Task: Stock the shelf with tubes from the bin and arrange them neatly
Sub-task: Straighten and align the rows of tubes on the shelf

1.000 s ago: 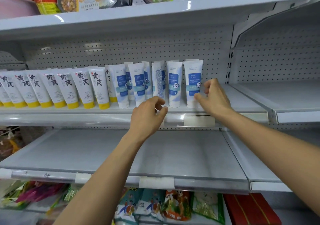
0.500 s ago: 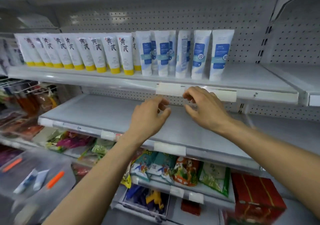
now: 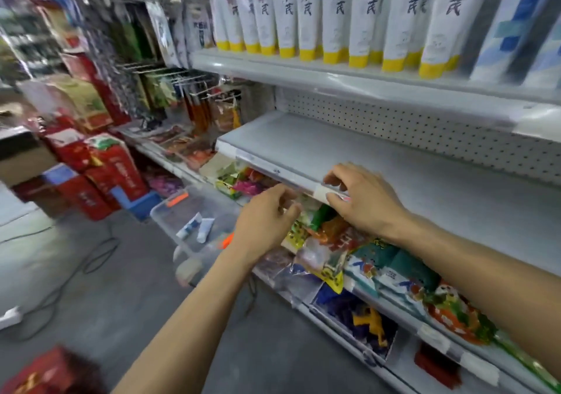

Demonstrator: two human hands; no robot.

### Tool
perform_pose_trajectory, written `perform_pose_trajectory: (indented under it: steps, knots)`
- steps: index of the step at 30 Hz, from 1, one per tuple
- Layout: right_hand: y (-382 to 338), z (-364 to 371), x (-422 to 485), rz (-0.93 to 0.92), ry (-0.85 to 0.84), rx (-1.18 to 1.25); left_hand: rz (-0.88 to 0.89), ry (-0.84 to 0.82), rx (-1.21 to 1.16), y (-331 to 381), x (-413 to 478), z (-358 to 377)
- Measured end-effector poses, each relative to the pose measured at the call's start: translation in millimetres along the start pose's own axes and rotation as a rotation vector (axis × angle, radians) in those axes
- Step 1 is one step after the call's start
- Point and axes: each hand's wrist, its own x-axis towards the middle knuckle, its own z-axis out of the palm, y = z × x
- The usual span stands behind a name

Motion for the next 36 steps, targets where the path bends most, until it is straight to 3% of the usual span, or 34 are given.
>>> perform_pose_trajectory:
  steps: [9,16,21,27,36]
  knots:
    - [-124.5,159.3,154.8,-0.080,-0.259,0.123,-0.290,-0.035,0.109,-217.9,42.1,-97.1]
    - [-172.4,251.4,228.4,-0.044,-0.390,0.190,-0.409,-0.082,0.117,-314.7,78.4,-112.5]
    - [-177.8,319.3,267.9,-0.001,-0.516,0.228,-0.542,-0.026,0.050,-376.6,102.5,-106.2]
    - [-164.4,411.9,333.8,0.086,-0.652,0.286,-0.692,-0.070,-0.010,-463.5,163.4,-85.2]
    - [-116.7,593.5,394.3,0.381,-0.902,0.295,-0.842,-0.343,0.012,-615.0,270.3,18.4]
